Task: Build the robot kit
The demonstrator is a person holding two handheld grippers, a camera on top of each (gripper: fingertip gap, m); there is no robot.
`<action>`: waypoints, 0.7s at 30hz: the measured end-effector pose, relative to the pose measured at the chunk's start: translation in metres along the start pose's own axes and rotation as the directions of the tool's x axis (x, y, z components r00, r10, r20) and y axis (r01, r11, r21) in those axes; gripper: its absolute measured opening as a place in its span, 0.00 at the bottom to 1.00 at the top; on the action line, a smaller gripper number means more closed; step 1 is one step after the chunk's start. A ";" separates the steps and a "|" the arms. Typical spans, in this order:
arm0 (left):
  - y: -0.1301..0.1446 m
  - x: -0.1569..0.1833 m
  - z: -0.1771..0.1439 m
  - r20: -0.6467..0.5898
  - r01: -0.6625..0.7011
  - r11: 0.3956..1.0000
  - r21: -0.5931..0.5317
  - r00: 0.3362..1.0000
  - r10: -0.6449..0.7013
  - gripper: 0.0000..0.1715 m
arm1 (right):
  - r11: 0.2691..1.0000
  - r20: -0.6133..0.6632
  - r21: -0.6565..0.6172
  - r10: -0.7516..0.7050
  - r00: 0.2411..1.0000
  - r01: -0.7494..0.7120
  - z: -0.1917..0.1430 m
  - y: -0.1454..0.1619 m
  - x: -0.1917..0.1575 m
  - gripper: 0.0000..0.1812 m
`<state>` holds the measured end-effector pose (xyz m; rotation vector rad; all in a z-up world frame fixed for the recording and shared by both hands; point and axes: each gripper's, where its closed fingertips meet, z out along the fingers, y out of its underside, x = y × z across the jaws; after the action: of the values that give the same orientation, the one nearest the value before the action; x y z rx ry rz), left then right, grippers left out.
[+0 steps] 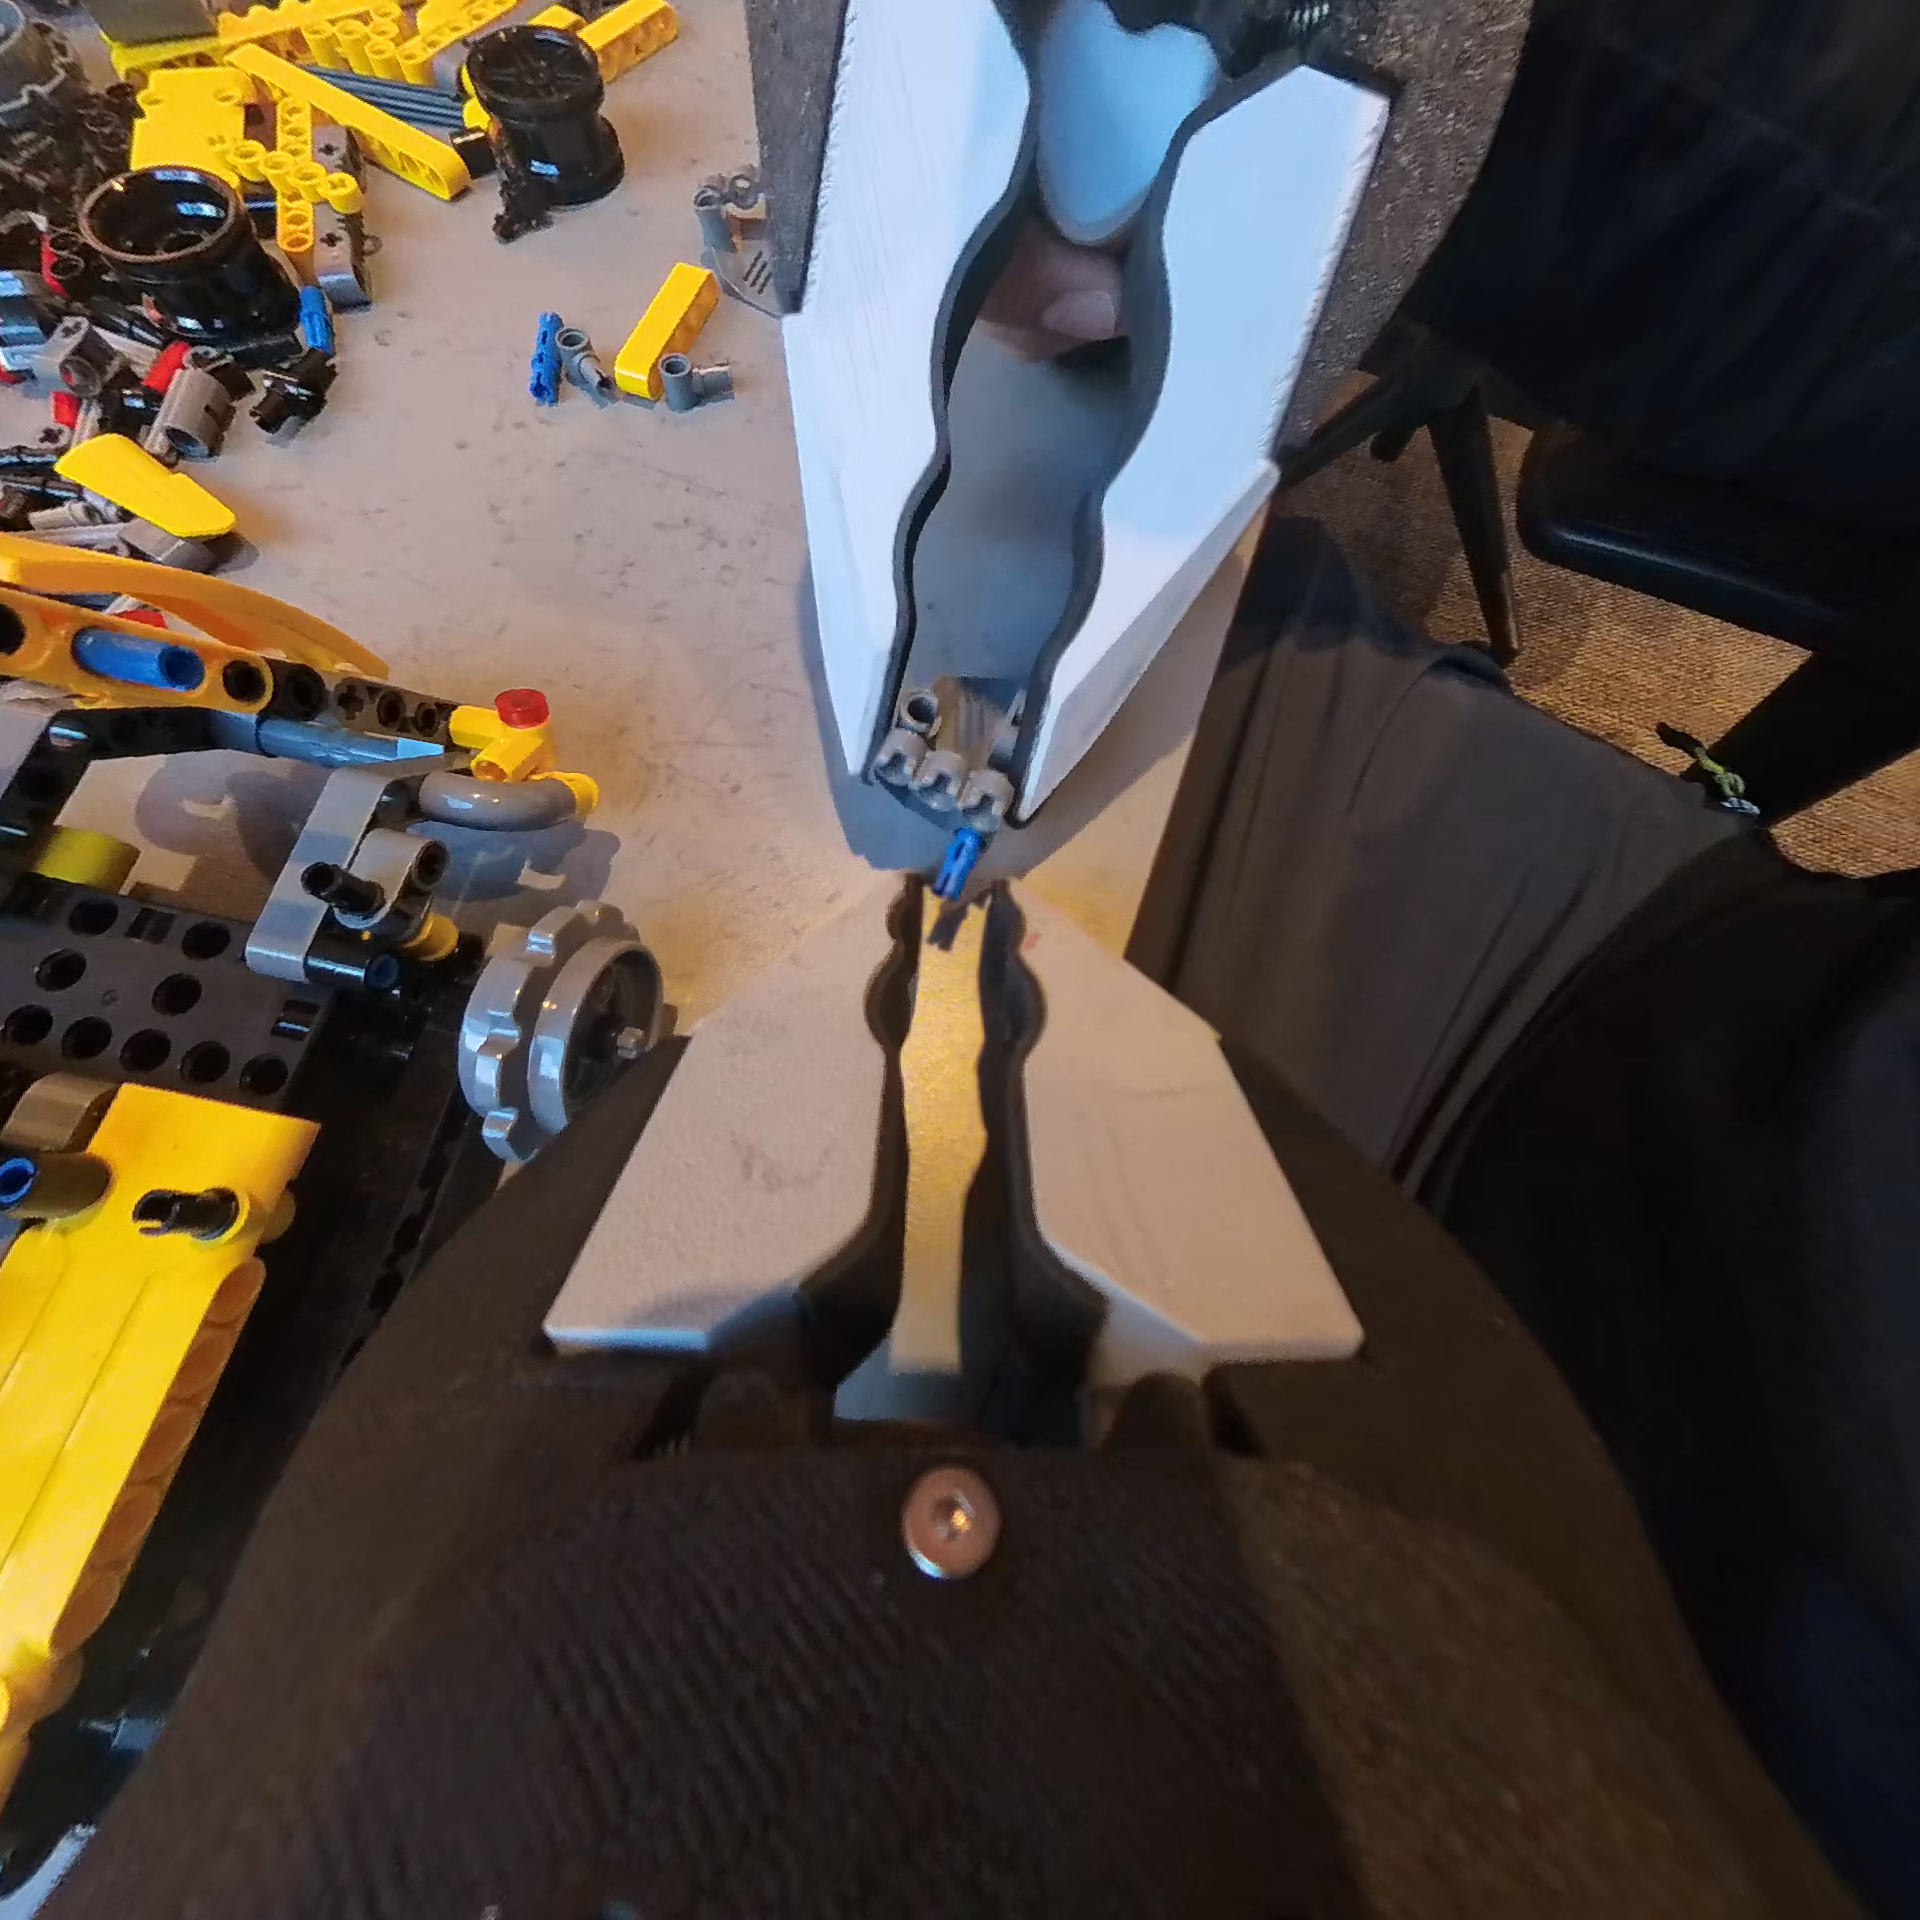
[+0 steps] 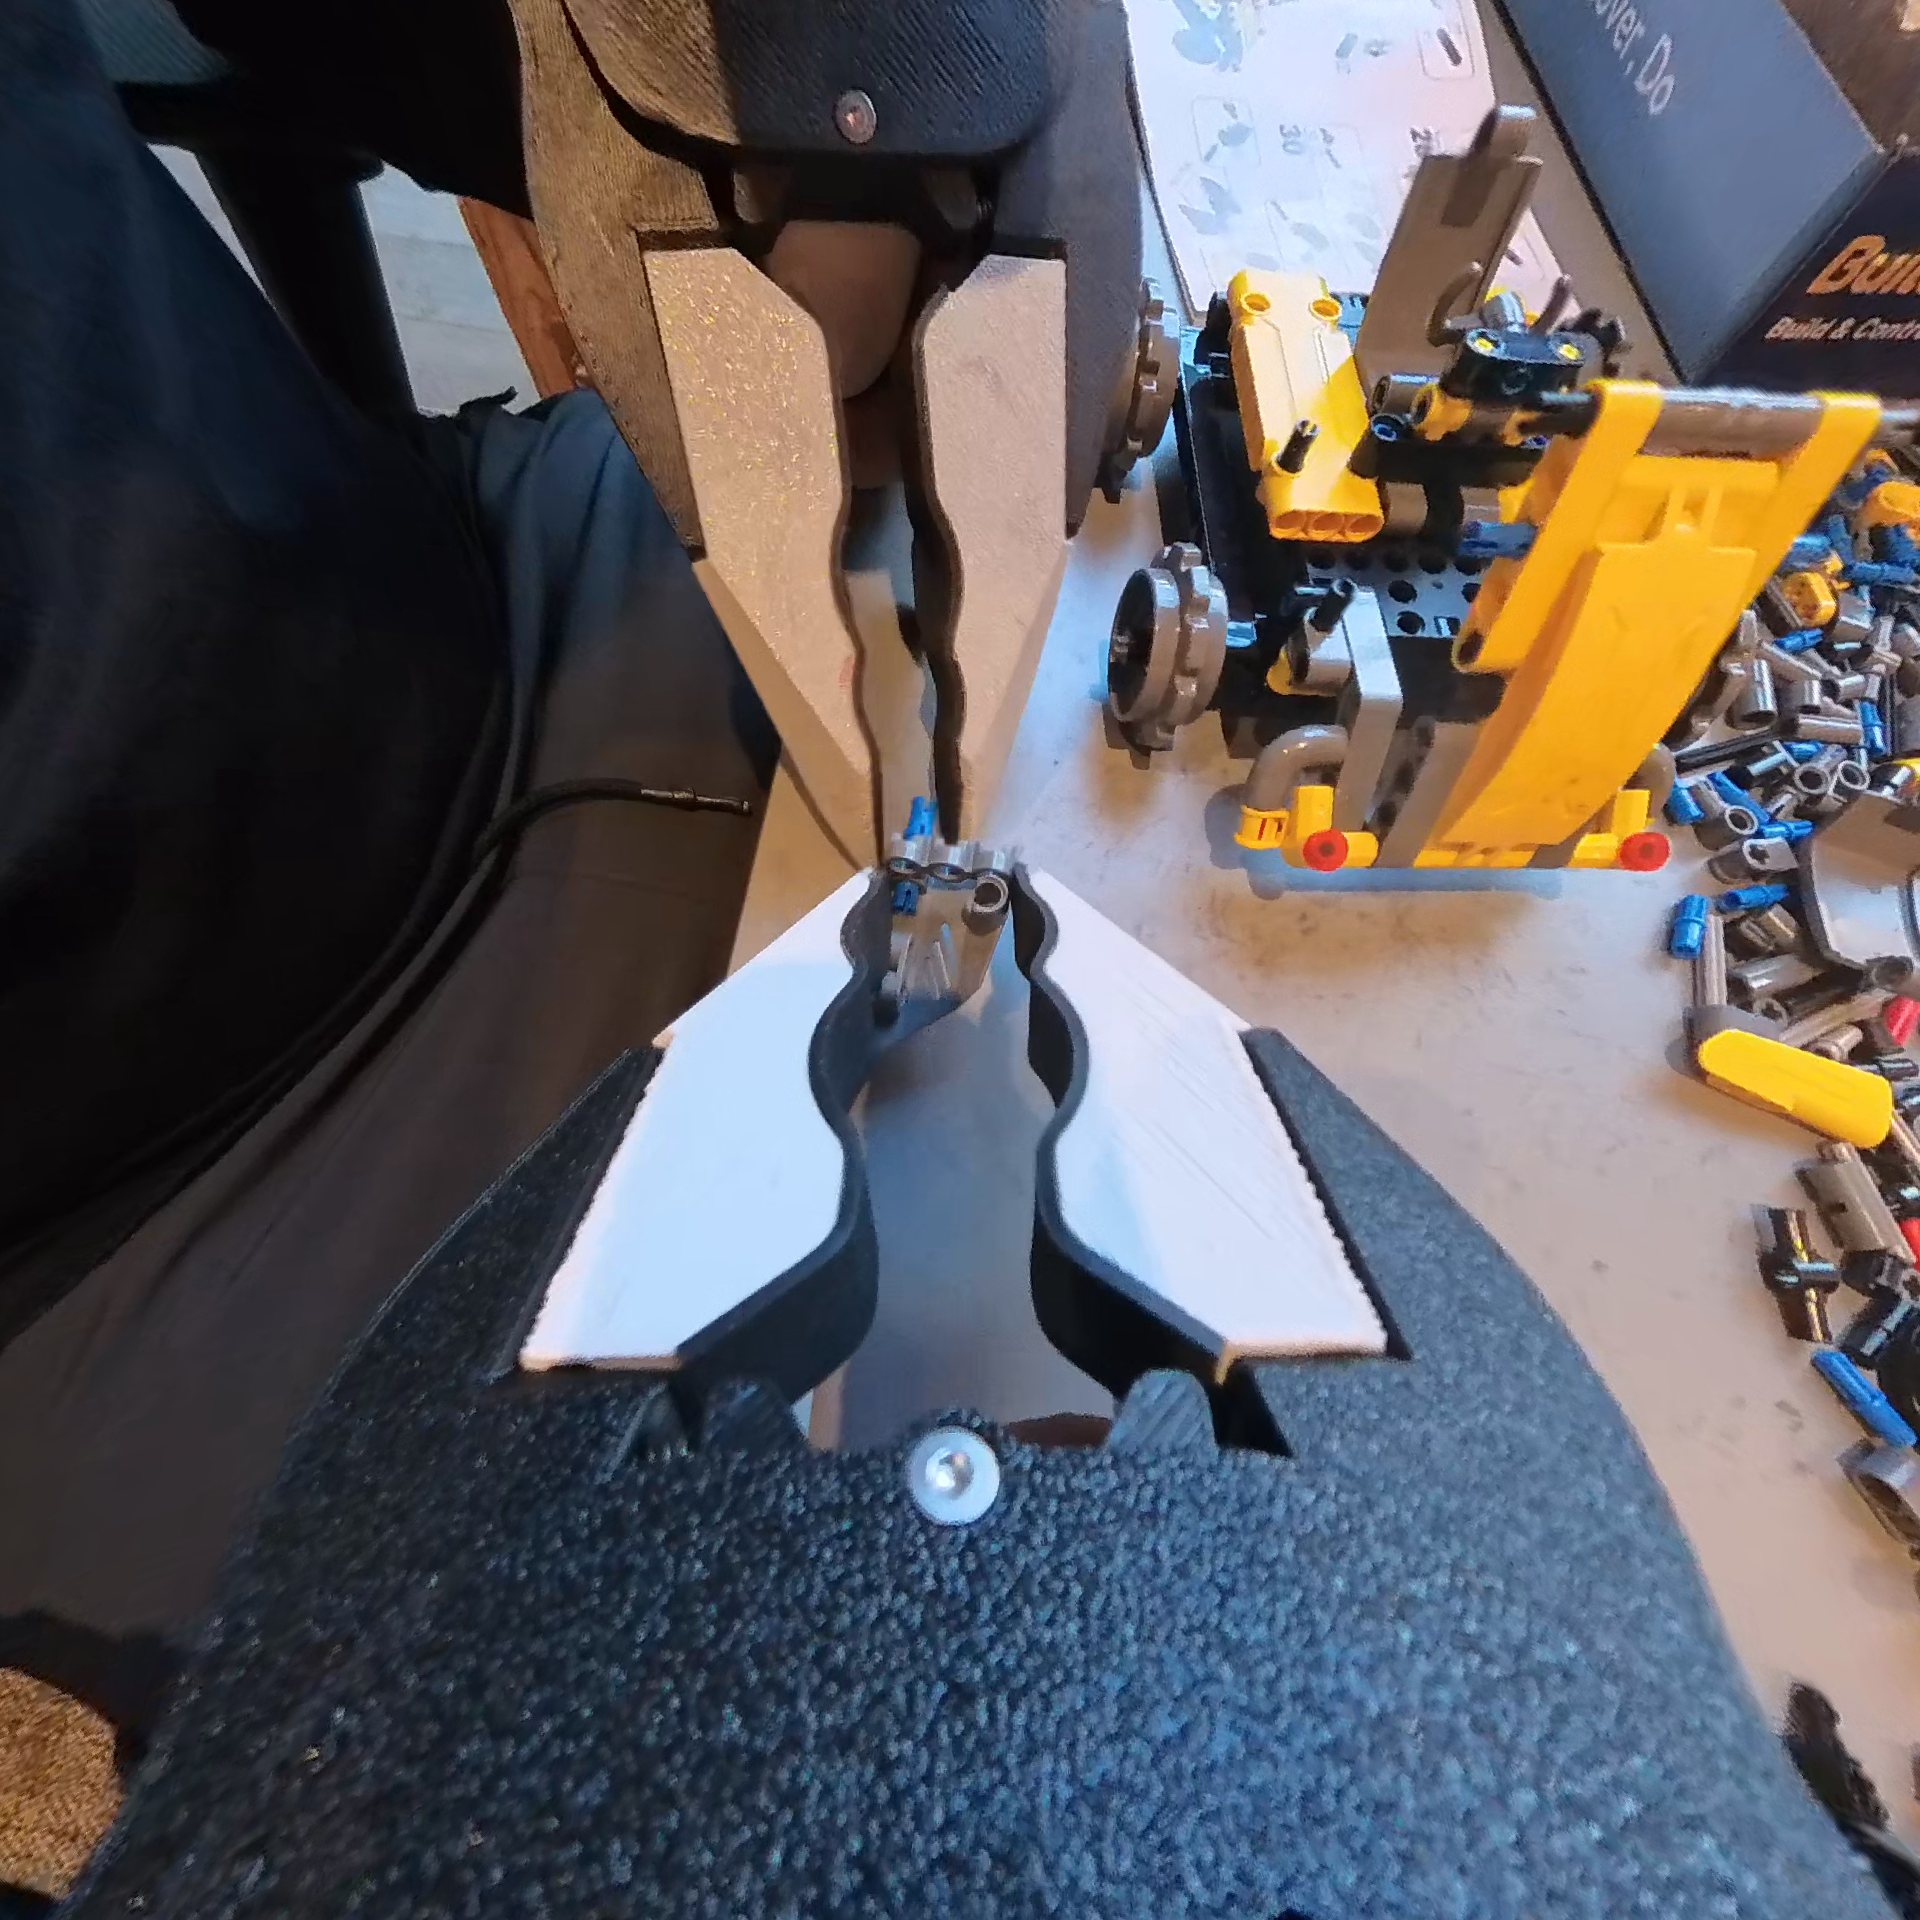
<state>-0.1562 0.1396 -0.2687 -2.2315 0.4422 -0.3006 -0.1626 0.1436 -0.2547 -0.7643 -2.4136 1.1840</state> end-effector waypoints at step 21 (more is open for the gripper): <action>0.000 0.001 0.000 0.005 -0.024 1.000 -0.001 1.000 0.024 0.05 | 1.000 0.008 -0.009 -0.004 1.000 0.004 0.006 -0.003 -0.003 0.13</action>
<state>-0.1548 0.1390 -0.2691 -2.2258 0.4666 -0.2820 -0.1646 0.1363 -0.2560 -0.7580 -2.4276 1.1775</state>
